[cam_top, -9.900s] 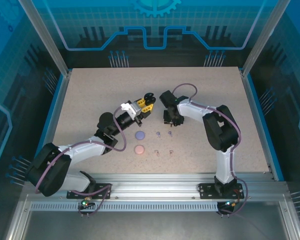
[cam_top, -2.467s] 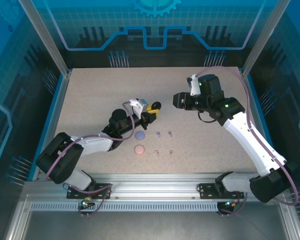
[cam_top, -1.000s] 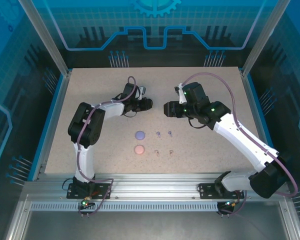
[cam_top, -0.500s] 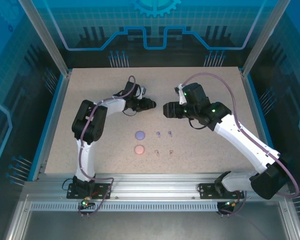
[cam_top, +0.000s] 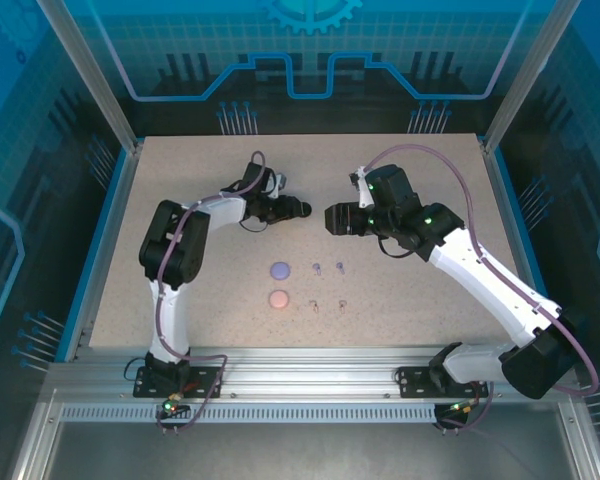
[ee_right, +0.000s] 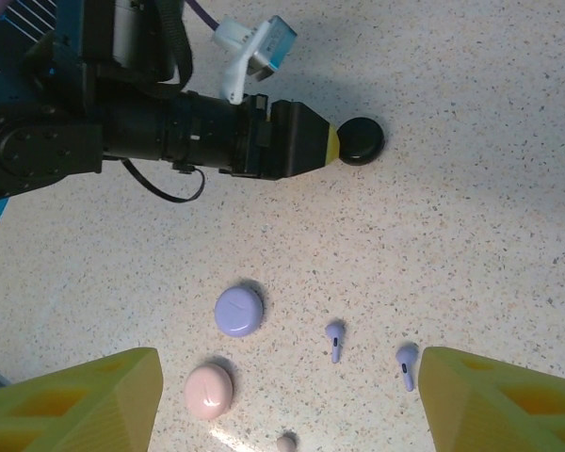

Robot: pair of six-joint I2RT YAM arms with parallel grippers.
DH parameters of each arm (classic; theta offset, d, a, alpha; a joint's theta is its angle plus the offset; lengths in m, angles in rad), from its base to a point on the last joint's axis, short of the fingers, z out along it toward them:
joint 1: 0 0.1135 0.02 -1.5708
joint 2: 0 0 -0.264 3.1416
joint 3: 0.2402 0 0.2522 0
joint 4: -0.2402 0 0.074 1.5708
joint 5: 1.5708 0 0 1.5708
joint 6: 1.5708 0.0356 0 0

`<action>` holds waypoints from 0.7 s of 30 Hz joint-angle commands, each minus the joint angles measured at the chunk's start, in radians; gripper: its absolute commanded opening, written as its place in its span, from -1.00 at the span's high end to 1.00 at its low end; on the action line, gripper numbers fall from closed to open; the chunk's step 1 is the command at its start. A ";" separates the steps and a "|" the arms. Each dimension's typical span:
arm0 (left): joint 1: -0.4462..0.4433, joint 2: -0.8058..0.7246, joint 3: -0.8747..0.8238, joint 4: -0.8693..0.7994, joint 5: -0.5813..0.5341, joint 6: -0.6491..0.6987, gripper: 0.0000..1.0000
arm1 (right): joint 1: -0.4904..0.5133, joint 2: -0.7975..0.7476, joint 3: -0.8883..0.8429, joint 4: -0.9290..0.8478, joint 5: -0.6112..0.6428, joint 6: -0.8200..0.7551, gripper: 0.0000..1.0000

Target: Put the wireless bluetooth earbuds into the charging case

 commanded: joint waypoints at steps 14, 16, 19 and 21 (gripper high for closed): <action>0.021 -0.390 -0.146 -0.013 -0.211 0.254 -0.26 | 0.036 0.059 0.002 0.024 0.061 0.004 -0.55; 0.021 -0.423 -0.166 -0.006 -0.239 0.280 -0.31 | 0.044 0.075 0.003 0.023 0.072 -0.002 -0.56; 0.021 -0.475 -0.209 0.016 -0.275 0.309 -0.52 | 0.065 0.099 0.002 0.020 0.104 -0.011 -0.57; 0.022 -0.512 -0.245 0.048 -0.295 0.316 -0.71 | 0.080 0.117 0.004 0.020 0.119 -0.011 -0.57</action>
